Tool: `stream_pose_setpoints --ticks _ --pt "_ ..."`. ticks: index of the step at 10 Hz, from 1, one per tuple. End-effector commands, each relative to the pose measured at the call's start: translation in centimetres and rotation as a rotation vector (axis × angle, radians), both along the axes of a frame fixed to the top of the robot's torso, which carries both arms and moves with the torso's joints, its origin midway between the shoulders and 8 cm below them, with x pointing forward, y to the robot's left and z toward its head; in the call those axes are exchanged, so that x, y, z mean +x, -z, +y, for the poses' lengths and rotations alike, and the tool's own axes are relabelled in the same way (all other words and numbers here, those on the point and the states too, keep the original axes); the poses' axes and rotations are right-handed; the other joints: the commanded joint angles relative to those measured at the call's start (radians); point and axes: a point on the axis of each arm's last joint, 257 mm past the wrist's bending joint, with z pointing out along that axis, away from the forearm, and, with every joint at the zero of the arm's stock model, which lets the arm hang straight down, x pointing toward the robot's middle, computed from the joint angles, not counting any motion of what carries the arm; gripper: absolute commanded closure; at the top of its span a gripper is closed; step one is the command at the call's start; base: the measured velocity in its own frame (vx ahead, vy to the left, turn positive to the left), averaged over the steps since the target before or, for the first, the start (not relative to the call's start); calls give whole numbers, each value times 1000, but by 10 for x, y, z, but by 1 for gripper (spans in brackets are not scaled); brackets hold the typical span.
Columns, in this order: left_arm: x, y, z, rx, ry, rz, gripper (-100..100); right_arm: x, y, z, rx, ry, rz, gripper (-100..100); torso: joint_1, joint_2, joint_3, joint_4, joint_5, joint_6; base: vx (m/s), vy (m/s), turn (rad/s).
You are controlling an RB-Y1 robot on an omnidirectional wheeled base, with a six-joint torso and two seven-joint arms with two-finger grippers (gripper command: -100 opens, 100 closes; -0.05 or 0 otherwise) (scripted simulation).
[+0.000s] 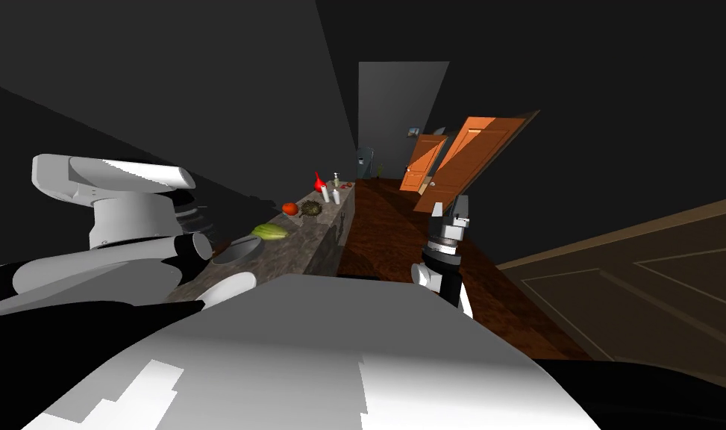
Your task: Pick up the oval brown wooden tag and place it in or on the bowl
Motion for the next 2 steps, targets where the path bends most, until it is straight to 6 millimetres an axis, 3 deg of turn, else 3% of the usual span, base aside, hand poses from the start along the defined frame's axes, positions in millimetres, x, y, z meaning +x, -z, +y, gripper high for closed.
stream_pose_setpoints --ticks 1,2 --pt "0 0 0 0 0 0 0 0 0 0 0 0 0 0 0 0 0 0 0 0 0 0 0" --pt "0 0 0 0 0 0 0 0 0 0 0 0 0 0 0 0 0 0 0 0 0 0 0"
